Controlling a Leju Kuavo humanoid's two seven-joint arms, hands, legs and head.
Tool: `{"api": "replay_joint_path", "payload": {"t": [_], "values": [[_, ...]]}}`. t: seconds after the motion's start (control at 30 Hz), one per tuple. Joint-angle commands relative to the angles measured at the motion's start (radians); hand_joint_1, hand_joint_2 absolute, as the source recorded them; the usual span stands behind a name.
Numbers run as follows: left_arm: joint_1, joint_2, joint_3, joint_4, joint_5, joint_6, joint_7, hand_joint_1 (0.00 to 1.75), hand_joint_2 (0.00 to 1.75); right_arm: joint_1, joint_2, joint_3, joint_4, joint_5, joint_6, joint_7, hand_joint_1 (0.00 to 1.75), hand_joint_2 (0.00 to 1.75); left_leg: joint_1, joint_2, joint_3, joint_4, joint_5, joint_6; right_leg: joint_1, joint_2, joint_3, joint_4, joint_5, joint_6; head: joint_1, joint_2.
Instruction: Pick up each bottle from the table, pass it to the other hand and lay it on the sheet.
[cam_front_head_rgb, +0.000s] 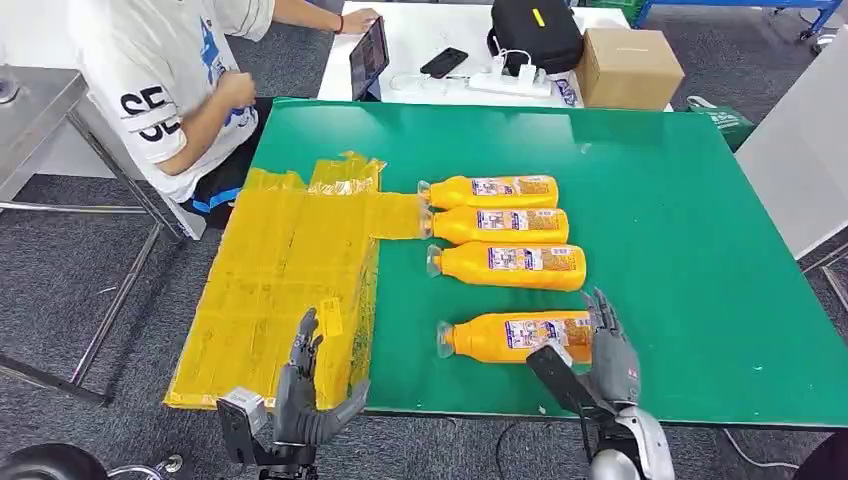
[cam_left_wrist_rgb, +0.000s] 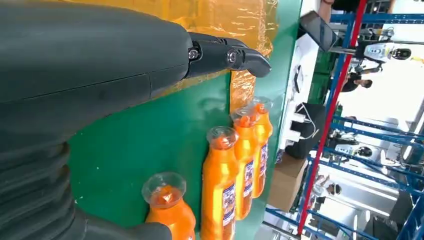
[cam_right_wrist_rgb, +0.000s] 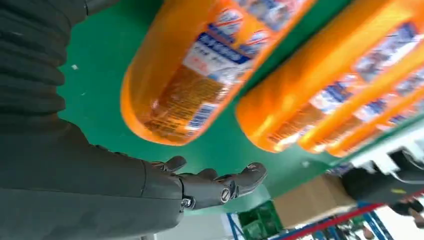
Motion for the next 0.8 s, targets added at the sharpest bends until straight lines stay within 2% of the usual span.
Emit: {"api": "replay_joint_path", "payload": {"t": [0.03,0.6,0.73,0.8], "values": [[-0.026,-0.008,0.03,0.052,-0.002,-0.01,0.007,0.0,1.75,-0.03,-0.03,-0.018,0.083,0.013,0.024,0.022,0.0,1.75,0.0,0.001,0.004,-0.001,-0.001,-0.001,0.001,0.0,0.004,-0.001,-0.001,-0.001,0.0,0.0],[-0.032,-0.013,0.034,0.112,0.005,-0.037,0.013,0.0,1.75,-0.026,-0.066,0.003,0.072,0.087,0.053,0.072,0.0,1.75,0.001,0.001,0.005,-0.001,-0.002,-0.001,0.001,0.0,0.005,-0.001,-0.001,-0.002,0.0,0.0],[-0.048,-0.014,0.031,0.136,0.005,-0.047,0.012,0.0,1.75,-0.086,-0.088,0.026,0.131,0.094,0.096,0.086,0.0,1.75,0.001,0.003,0.007,-0.001,-0.003,-0.001,0.002,0.002,0.007,-0.002,-0.001,-0.002,0.0,0.0],[-0.052,-0.013,0.031,0.139,0.005,-0.048,0.012,0.0,1.75,-0.109,-0.095,0.032,0.155,0.092,0.112,0.084,0.0,1.75,0.0,0.003,0.003,-0.001,-0.001,0.0,0.001,0.002,0.003,-0.001,0.0,-0.001,0.0,0.0]]}}
